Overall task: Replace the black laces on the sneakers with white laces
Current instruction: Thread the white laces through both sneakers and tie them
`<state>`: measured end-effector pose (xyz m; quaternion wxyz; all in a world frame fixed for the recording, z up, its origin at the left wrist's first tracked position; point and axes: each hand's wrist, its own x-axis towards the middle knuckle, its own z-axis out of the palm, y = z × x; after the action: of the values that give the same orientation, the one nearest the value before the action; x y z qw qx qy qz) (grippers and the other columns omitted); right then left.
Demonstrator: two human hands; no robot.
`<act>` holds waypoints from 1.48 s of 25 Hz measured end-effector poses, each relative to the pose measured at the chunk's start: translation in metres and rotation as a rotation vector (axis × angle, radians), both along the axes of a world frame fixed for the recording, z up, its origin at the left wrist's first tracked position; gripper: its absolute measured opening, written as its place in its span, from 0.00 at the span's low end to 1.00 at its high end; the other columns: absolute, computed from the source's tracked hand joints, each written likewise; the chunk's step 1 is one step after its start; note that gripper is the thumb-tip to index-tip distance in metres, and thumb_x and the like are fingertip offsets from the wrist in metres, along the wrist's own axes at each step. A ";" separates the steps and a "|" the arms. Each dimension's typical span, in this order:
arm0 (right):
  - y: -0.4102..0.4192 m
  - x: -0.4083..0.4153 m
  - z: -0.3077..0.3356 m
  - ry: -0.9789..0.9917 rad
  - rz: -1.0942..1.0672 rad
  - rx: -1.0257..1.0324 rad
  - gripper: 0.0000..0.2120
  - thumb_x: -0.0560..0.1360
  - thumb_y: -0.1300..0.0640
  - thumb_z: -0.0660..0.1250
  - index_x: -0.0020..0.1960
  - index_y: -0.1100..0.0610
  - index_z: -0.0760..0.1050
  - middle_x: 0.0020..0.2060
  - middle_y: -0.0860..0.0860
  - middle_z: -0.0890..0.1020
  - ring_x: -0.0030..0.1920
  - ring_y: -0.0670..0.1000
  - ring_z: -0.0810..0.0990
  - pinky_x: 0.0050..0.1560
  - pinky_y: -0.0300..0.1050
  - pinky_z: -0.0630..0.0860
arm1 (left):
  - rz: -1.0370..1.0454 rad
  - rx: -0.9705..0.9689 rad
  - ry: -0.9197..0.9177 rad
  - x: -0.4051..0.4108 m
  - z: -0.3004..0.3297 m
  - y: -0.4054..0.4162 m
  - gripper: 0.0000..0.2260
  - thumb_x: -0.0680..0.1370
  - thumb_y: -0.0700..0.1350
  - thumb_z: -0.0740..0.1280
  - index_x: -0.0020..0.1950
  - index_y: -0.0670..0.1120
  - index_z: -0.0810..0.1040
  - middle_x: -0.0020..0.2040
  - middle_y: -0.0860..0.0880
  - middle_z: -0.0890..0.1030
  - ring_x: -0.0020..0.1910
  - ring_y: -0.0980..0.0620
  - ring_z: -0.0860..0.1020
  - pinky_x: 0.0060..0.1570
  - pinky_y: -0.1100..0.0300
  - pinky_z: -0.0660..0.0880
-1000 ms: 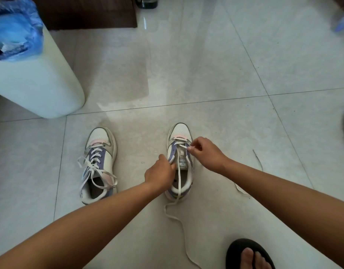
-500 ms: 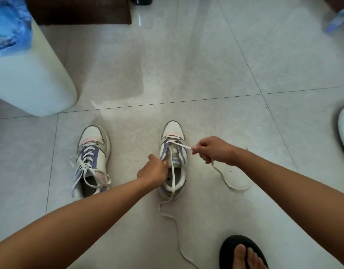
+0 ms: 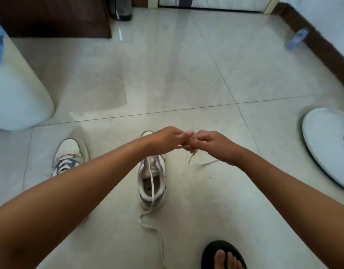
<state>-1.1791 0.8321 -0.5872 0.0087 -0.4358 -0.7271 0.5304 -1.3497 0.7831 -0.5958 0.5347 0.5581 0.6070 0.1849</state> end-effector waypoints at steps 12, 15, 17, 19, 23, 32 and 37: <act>-0.011 -0.017 -0.029 -0.055 0.004 1.081 0.17 0.71 0.49 0.61 0.48 0.59 0.81 0.45 0.54 0.81 0.47 0.58 0.79 0.45 0.50 0.73 | 0.238 0.038 -0.119 -0.007 0.014 0.008 0.13 0.78 0.50 0.66 0.35 0.46 0.78 0.34 0.49 0.78 0.34 0.55 0.75 0.39 0.65 0.70; -0.011 -0.025 -0.037 -0.031 -0.088 1.073 0.16 0.74 0.54 0.57 0.45 0.61 0.81 0.41 0.55 0.82 0.43 0.58 0.79 0.42 0.49 0.74 | 0.303 0.053 -0.093 -0.010 0.013 0.006 0.14 0.77 0.51 0.66 0.33 0.47 0.77 0.35 0.48 0.78 0.33 0.56 0.74 0.37 0.63 0.69; -0.004 -0.018 -0.041 -0.068 -0.129 1.071 0.16 0.75 0.55 0.55 0.47 0.61 0.80 0.41 0.55 0.82 0.42 0.59 0.79 0.42 0.49 0.74 | 0.315 0.049 -0.088 -0.015 0.014 0.004 0.14 0.78 0.51 0.66 0.34 0.48 0.78 0.34 0.49 0.78 0.33 0.56 0.74 0.38 0.64 0.68; 0.008 -0.006 -0.045 -0.132 -0.185 1.015 0.14 0.77 0.58 0.56 0.49 0.62 0.79 0.43 0.57 0.82 0.44 0.61 0.79 0.45 0.52 0.73 | 0.323 0.038 -0.103 -0.020 0.014 0.003 0.13 0.78 0.51 0.66 0.35 0.47 0.78 0.33 0.50 0.78 0.35 0.55 0.75 0.39 0.62 0.68; 0.037 0.025 -0.052 -0.092 -0.448 0.421 0.11 0.80 0.60 0.58 0.50 0.60 0.79 0.44 0.53 0.82 0.48 0.54 0.79 0.52 0.49 0.73 | 0.378 0.013 -0.099 -0.041 0.010 -0.001 0.13 0.78 0.52 0.65 0.37 0.46 0.78 0.34 0.50 0.78 0.38 0.54 0.76 0.44 0.60 0.70; 0.061 0.080 -0.070 -0.099 -0.732 0.098 0.10 0.78 0.63 0.58 0.48 0.62 0.78 0.42 0.56 0.80 0.45 0.52 0.78 0.44 0.40 0.73 | 0.559 0.002 -0.317 -0.074 0.012 -0.004 0.12 0.77 0.50 0.66 0.37 0.45 0.77 0.32 0.51 0.78 0.35 0.53 0.77 0.50 0.53 0.73; 0.066 0.106 -0.084 -0.205 -0.758 0.125 0.08 0.76 0.59 0.64 0.47 0.61 0.81 0.40 0.54 0.81 0.44 0.52 0.78 0.45 0.43 0.73 | 0.536 -0.005 -0.397 -0.079 0.019 -0.006 0.15 0.62 0.59 0.75 0.31 0.48 0.81 0.31 0.52 0.78 0.33 0.56 0.79 0.51 0.51 0.74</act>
<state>-1.0729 0.8984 -0.6708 0.1576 -0.7228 -0.5426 0.3980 -1.4290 0.7767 -0.5773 0.5763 0.3302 0.6166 0.4227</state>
